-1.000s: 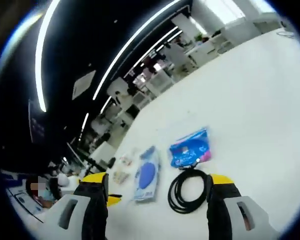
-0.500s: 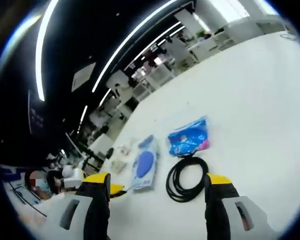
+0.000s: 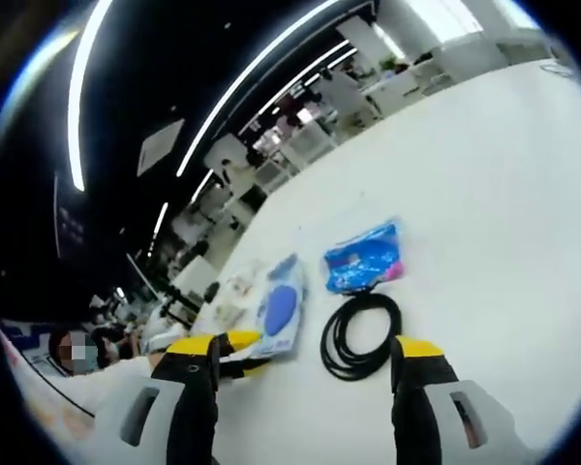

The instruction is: Arrange the tabletop items into an orderly group along one side of the table until the central work area is clear of visible clutter.

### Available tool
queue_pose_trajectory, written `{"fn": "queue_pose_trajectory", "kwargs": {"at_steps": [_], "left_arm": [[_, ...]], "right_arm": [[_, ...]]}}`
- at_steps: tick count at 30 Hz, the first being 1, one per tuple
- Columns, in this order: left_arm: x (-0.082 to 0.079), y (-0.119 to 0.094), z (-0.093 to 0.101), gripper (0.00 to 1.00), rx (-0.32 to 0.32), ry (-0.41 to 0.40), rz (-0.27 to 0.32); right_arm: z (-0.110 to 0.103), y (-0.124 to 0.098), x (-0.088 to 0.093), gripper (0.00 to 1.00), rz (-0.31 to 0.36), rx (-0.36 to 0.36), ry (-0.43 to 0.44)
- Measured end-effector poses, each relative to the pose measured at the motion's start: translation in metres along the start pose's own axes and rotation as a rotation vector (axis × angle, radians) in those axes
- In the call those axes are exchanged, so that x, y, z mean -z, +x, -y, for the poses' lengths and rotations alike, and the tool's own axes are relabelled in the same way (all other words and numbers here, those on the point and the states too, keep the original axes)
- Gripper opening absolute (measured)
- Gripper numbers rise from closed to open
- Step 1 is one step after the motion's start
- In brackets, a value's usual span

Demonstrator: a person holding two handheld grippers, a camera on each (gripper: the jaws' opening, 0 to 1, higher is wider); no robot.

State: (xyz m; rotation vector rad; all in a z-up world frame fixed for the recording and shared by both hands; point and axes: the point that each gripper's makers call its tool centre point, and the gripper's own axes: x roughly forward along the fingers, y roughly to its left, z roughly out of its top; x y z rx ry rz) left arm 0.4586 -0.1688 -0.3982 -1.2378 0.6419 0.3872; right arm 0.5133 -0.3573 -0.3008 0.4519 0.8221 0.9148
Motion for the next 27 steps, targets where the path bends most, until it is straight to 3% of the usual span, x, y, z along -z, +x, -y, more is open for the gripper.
{"fn": "queue_pose_trajectory", "kwargs": {"at_steps": [1, 3, 4, 6, 8, 10, 12, 17, 22, 27], "left_arm": [[-0.003, 0.001, -0.004, 0.28, -0.007, -0.011, 0.02], [-0.004, -0.001, -0.013, 0.06, -0.026, -0.053, 0.039], [-0.008, -0.002, -0.016, 0.01, -0.027, -0.079, 0.066], [-0.016, -0.006, -0.016, 0.0, -0.004, -0.153, 0.111], [-0.012, -0.01, -0.018, 0.0, -0.013, -0.134, 0.107], [-0.019, -0.014, -0.017, 0.0, -0.003, -0.128, 0.115], [-0.027, -0.021, -0.004, 0.0, 0.069, -0.163, 0.152], [-0.037, -0.041, 0.011, 0.0, 0.139, -0.122, 0.184], [-0.039, -0.058, 0.033, 0.0, 0.227, -0.117, 0.197], [-0.03, -0.075, 0.058, 0.0, 0.334, -0.08, 0.166]], "right_arm": [[0.001, 0.0, 0.001, 0.73, -0.002, 0.003, 0.003], [0.004, -0.001, 0.002, 0.71, -0.004, 0.009, 0.009], [0.004, -0.001, 0.002, 0.7, -0.002, 0.011, 0.013], [0.003, -0.002, 0.002, 0.7, 0.002, 0.009, 0.018], [0.002, -0.003, 0.002, 0.7, 0.008, 0.009, 0.019], [0.0, -0.003, 0.002, 0.69, 0.008, 0.007, 0.021], [-0.003, -0.002, 0.005, 0.69, 0.0, 0.005, 0.026], [-0.015, 0.005, 0.011, 0.69, -0.019, -0.041, 0.083], [-0.038, 0.033, 0.026, 0.7, -0.084, -0.142, 0.23], [-0.066, 0.065, 0.034, 0.67, -0.137, -0.216, 0.299]]}}
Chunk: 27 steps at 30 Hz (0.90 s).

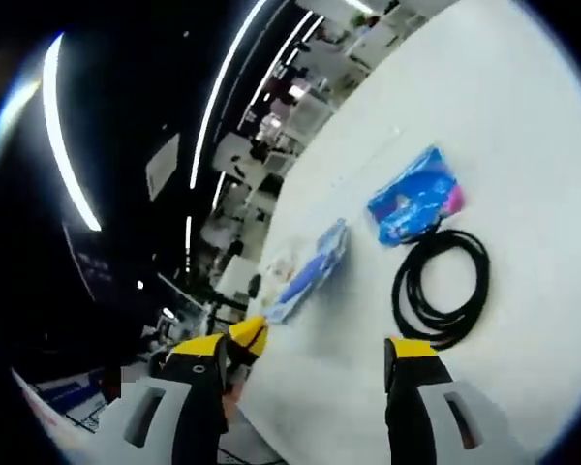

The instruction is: Arrange the tabletop items into an orderly group along one side of the table until the central work area is clear of visible clutter.

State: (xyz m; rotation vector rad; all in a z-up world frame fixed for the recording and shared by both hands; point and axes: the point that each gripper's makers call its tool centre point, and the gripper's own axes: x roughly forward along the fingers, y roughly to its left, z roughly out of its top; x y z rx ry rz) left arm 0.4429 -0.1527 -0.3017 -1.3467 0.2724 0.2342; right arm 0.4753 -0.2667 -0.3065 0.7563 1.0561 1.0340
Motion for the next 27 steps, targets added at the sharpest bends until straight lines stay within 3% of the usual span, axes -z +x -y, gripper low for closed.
{"fn": "queue_pose_trajectory", "kwargs": {"at_steps": [5, 6, 8, 9, 12, 15, 18, 20, 22, 23, 24, 25, 27], "left_arm": [[0.013, -0.016, 0.014, 0.0, 0.057, 0.059, -0.052], [0.018, -0.021, 0.019, 0.0, 0.089, 0.069, -0.071], [0.021, -0.028, 0.021, 0.0, 0.091, 0.087, -0.08], [0.022, -0.03, 0.022, 0.0, 0.101, 0.098, -0.085], [0.021, -0.039, 0.027, 0.0, 0.14, 0.1, -0.085], [0.024, -0.043, 0.027, 0.0, 0.147, 0.184, -0.108], [0.031, -0.044, 0.03, 0.0, 0.166, 0.216, -0.128], [0.034, -0.042, 0.034, 0.11, 0.178, 0.216, -0.123], [0.038, -0.035, 0.037, 0.4, 0.192, 0.206, -0.122], [0.041, -0.032, 0.042, 0.49, 0.209, 0.194, -0.116], [0.043, -0.028, 0.048, 0.51, 0.235, 0.164, -0.106], [0.046, -0.026, 0.053, 0.48, 0.255, 0.131, -0.111], [0.042, -0.021, 0.066, 0.44, 0.306, 0.07, -0.067]], "right_arm": [[-0.019, 0.044, 0.005, 0.62, -0.06, -0.069, 0.171], [-0.019, 0.052, 0.003, 0.57, -0.057, -0.059, 0.195], [-0.022, 0.061, 0.002, 0.42, -0.059, -0.068, 0.199], [-0.021, 0.063, 0.005, 0.38, -0.078, -0.055, 0.207], [-0.02, 0.064, 0.013, 0.11, -0.105, -0.03, 0.141], [-0.024, 0.061, 0.013, 0.03, -0.092, -0.037, 0.221], [-0.033, 0.055, 0.002, 0.0, -0.03, -0.078, 0.179], [-0.043, 0.051, -0.005, 0.0, -0.006, -0.115, 0.174], [-0.052, 0.049, -0.015, 0.0, 0.029, -0.142, 0.136], [-0.059, 0.047, -0.017, 0.0, 0.03, -0.166, 0.124], [-0.063, 0.047, -0.018, 0.0, 0.031, -0.175, 0.115], [-0.067, 0.046, -0.02, 0.0, 0.046, -0.188, 0.069], [-0.076, 0.045, -0.023, 0.0, 0.063, -0.214, -0.004]]}}
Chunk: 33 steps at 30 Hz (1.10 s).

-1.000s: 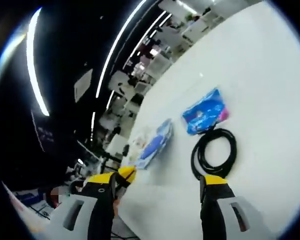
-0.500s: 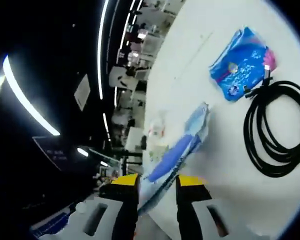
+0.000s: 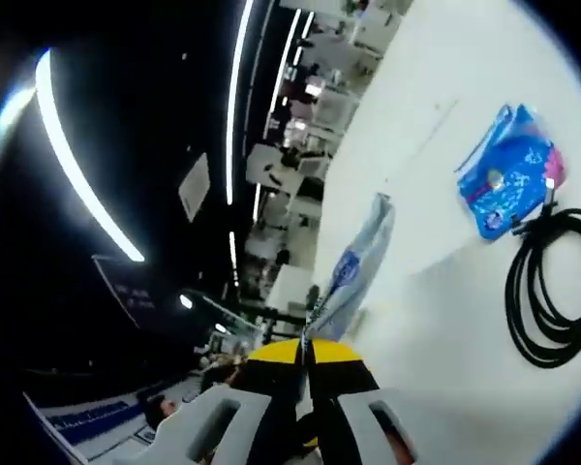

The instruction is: Arrange the tabletop items into an orderly group along one side of the table until the central work area is clear of visible clutter.

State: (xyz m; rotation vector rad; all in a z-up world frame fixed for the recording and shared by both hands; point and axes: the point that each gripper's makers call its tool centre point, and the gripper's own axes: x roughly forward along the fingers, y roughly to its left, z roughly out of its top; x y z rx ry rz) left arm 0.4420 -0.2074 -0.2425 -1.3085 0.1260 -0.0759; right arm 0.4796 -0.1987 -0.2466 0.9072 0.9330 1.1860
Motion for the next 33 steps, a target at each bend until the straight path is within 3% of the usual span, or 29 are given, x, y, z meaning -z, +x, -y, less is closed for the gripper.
{"fn": "queue_pose_trajectory", "kwargs": {"at_steps": [2, 4, 5, 7, 12, 13, 14, 17, 20, 21, 25, 28, 30, 33], "left_arm": [[-0.007, 0.005, 0.012, 0.47, 0.053, -0.055, 0.035], [-0.012, 0.003, 0.014, 0.36, 0.049, -0.033, 0.035], [-0.014, 0.002, 0.013, 0.25, 0.041, -0.012, 0.042], [-0.014, 0.002, 0.014, 0.2, 0.049, -0.09, 0.038], [-0.013, -0.004, 0.017, 0.09, 0.05, -0.02, 0.046], [-0.012, -0.004, 0.017, 0.07, 0.049, 0.006, 0.033], [-0.01, -0.005, 0.019, 0.06, 0.054, 0.039, 0.013], [-0.01, -0.006, 0.022, 0.04, 0.059, 0.05, -0.012], [-0.009, -0.008, 0.036, 0.02, 0.123, 0.104, -0.022], [-0.008, -0.008, 0.041, 0.02, 0.146, 0.111, -0.032], [-0.004, -0.01, 0.057, 0.02, 0.213, 0.203, -0.081], [-0.002, -0.013, 0.059, 0.02, 0.222, 0.229, -0.125], [0.002, -0.018, 0.066, 0.02, 0.264, 0.264, -0.166], [0.009, -0.026, 0.075, 0.02, 0.307, 0.312, -0.227]], "right_arm": [[-0.006, 0.0, 0.002, 0.0, -0.01, -0.005, -0.087], [-0.016, -0.001, 0.0, 0.0, 0.015, -0.023, -0.157], [-0.022, -0.003, 0.0, 0.0, 0.025, -0.042, -0.135], [-0.018, -0.002, 0.0, 0.0, 0.018, -0.023, -0.175], [-0.014, -0.005, 0.004, 0.0, -0.012, -0.017, -0.178], [-0.015, -0.006, 0.005, 0.0, -0.016, -0.03, -0.161], [-0.015, -0.008, 0.006, 0.01, -0.014, -0.036, -0.089], [-0.014, -0.013, 0.007, 0.04, -0.02, -0.064, 0.031], [-0.008, -0.018, 0.003, 0.23, 0.005, -0.063, 0.118], [-0.008, -0.021, 0.004, 0.33, -0.007, -0.057, 0.127], [-0.01, -0.029, -0.002, 0.54, -0.01, -0.073, 0.149], [-0.008, -0.036, -0.012, 0.54, 0.03, -0.108, 0.207], [0.002, -0.042, -0.023, 0.52, 0.075, -0.082, 0.249], [0.009, -0.049, -0.035, 0.54, 0.096, -0.071, 0.247]]}}
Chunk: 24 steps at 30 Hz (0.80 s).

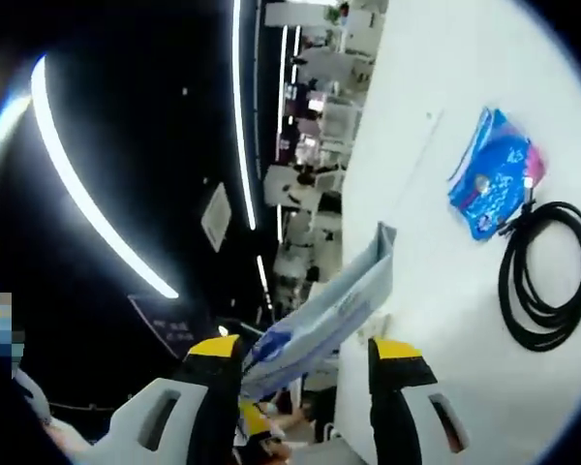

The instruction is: Arrange the tabletop items into an orderly group along one side of the table until the central work area is clear of visible clutter.

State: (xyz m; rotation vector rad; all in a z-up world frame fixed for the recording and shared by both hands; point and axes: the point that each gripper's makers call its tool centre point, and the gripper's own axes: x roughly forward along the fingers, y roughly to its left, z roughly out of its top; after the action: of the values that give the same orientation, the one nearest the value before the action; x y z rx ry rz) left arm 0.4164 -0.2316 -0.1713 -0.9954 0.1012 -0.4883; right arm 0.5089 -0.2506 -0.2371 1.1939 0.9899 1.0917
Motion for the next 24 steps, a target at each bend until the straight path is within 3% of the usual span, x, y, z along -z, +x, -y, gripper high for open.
{"fn": "queue_pose_trajectory", "kwargs": {"at_steps": [4, 7, 8, 10, 12, 13, 20, 24], "left_arm": [[0.008, -0.002, 0.012, 0.02, 0.045, 0.064, -0.082], [0.012, -0.003, 0.017, 0.02, 0.066, 0.073, -0.119], [0.011, -0.003, 0.017, 0.02, 0.071, 0.074, -0.116], [0.01, -0.003, 0.014, 0.03, 0.065, 0.065, -0.11], [0.009, -0.004, 0.009, 0.03, 0.054, 0.049, -0.111], [0.009, -0.005, 0.008, 0.03, 0.046, 0.051, -0.112], [-0.008, -0.019, -0.026, 0.05, -0.101, -0.025, -0.062], [-0.014, -0.028, -0.042, 0.04, -0.191, 0.026, -0.06]], "right_arm": [[0.007, -0.003, -0.021, 0.54, 0.051, 0.023, 0.002], [0.008, -0.006, -0.031, 0.33, 0.076, 0.028, -0.017], [0.009, -0.007, -0.035, 0.21, 0.091, 0.038, -0.04], [0.006, -0.008, -0.037, 0.16, 0.107, 0.012, -0.008], [0.008, -0.01, -0.039, 0.1, 0.114, 0.027, -0.036], [0.011, -0.012, -0.04, 0.06, 0.121, 0.04, -0.076], [0.009, -0.022, -0.035, 0.03, 0.152, 0.043, -0.125], [0.004, -0.027, -0.03, 0.03, 0.166, 0.022, -0.14]]}}
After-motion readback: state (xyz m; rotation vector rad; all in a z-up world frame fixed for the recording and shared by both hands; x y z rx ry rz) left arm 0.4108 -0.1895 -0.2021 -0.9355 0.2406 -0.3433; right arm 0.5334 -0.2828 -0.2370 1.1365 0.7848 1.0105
